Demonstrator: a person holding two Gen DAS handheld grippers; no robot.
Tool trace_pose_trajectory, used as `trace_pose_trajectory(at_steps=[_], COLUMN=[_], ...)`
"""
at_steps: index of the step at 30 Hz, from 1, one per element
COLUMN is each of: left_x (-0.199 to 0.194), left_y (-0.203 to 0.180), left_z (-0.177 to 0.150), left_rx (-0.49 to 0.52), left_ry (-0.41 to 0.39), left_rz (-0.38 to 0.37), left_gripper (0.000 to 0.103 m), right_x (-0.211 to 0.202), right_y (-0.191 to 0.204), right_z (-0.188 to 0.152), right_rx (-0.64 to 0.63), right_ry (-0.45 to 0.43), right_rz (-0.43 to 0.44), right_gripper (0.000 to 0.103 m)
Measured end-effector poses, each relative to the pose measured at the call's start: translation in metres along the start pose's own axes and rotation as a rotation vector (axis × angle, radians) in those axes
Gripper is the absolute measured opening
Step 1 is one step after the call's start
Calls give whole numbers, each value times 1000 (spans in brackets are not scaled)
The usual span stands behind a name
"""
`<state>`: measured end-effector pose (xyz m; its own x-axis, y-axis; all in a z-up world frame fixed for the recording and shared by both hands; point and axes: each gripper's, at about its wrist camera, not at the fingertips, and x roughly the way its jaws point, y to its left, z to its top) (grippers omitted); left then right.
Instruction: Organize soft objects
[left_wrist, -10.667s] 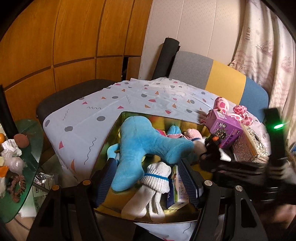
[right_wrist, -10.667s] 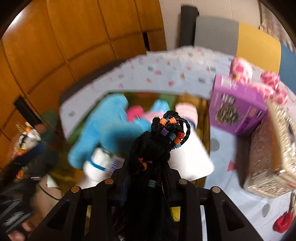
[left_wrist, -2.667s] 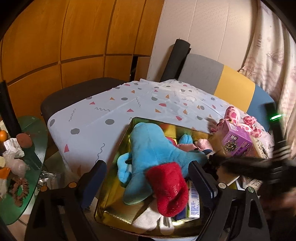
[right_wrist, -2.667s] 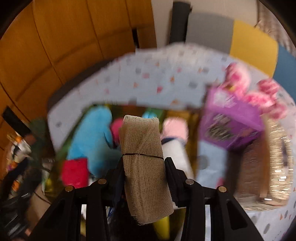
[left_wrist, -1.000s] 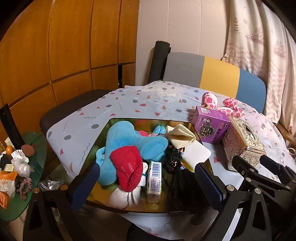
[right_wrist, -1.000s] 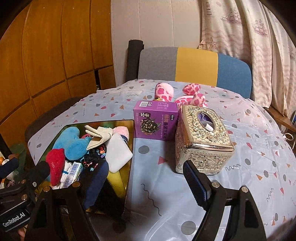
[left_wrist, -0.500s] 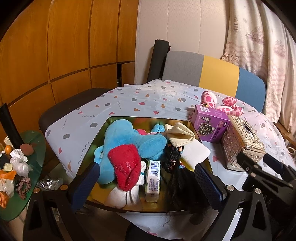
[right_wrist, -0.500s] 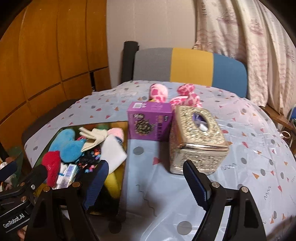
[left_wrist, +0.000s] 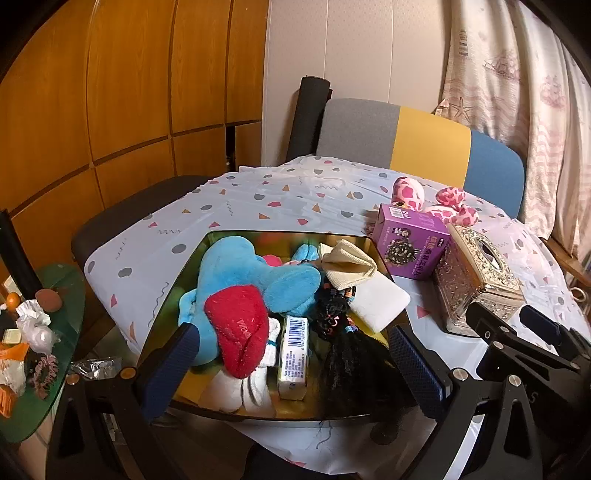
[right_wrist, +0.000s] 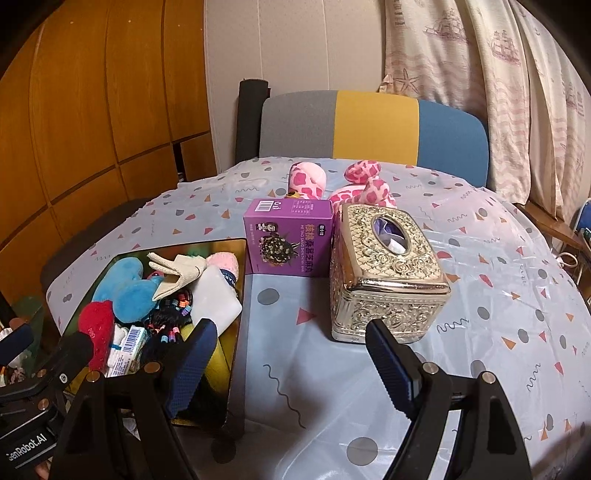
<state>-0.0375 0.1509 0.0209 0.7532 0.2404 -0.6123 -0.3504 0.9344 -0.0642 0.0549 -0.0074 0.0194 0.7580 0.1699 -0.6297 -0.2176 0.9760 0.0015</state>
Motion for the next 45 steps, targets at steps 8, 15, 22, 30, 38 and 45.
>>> trace_pose_trajectory(at_steps=[8,15,22,30,38,45], left_x=[0,1,0,1,1,-1], left_y=[-2,-3,-4,-4,-5,-7], left_z=[-1,-2,-2,-3,-3,-3], left_rx=[5,10,11,14,15,24], left_ry=[8,12,12,15,17,9], left_rz=[-4,-3,-4,-4,-2,5], left_gripper=[103,103,103,103,103,103], right_x=[0,1,1,1,0,0], right_y=[-2,-3,-4,-5,-6,-7], right_z=[0,-1,-1,-2,-2,-3], right_rx=[6,11,13,16,20,25], right_ry=[2,6,7,7,7,6], right_rz=[-7,-7,-9,-10,-13,-15], right_gripper=[84,84,84,84,84,84])
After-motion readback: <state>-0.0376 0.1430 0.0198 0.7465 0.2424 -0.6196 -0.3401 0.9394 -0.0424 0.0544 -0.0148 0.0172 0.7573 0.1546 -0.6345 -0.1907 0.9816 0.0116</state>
